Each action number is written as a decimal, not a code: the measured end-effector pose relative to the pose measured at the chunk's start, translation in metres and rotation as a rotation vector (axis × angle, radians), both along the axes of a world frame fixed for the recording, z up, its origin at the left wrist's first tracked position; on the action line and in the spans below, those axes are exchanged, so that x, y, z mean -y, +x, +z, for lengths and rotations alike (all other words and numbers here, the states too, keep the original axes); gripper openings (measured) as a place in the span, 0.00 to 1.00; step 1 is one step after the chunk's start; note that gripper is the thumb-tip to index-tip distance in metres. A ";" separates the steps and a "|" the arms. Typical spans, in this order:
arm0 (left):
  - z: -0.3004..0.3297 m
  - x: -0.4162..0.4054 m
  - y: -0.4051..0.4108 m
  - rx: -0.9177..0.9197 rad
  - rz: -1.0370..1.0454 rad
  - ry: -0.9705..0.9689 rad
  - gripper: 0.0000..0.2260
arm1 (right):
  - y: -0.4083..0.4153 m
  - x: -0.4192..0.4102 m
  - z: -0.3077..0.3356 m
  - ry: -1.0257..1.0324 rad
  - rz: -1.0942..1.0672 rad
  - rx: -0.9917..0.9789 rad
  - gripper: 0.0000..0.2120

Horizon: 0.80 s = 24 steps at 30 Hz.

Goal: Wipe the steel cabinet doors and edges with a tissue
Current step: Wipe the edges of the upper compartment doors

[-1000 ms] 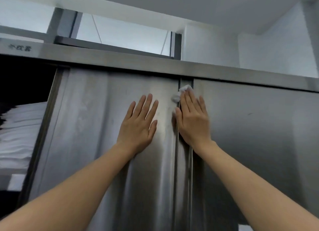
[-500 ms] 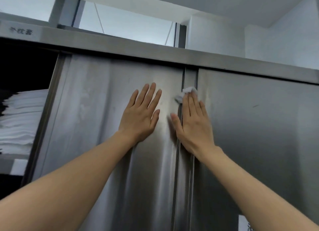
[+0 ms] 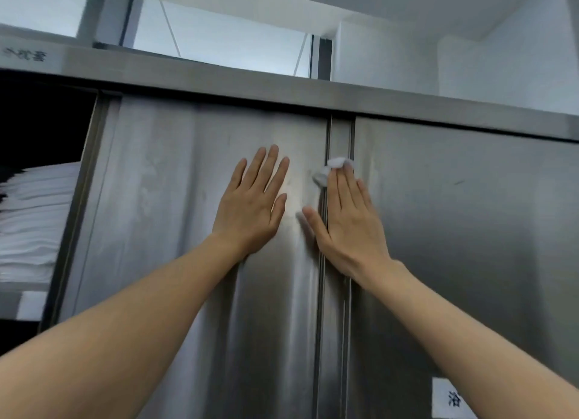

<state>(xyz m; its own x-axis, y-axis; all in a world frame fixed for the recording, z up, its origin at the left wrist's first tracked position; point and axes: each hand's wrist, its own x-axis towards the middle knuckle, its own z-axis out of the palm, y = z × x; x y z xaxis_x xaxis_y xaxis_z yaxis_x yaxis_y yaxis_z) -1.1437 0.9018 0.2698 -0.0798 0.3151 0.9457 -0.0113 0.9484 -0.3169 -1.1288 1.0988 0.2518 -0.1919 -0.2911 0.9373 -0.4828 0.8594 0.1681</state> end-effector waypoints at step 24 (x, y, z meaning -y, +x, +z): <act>0.002 0.002 0.001 -0.013 0.002 -0.016 0.27 | 0.007 0.001 0.065 -0.019 -0.054 0.064 0.35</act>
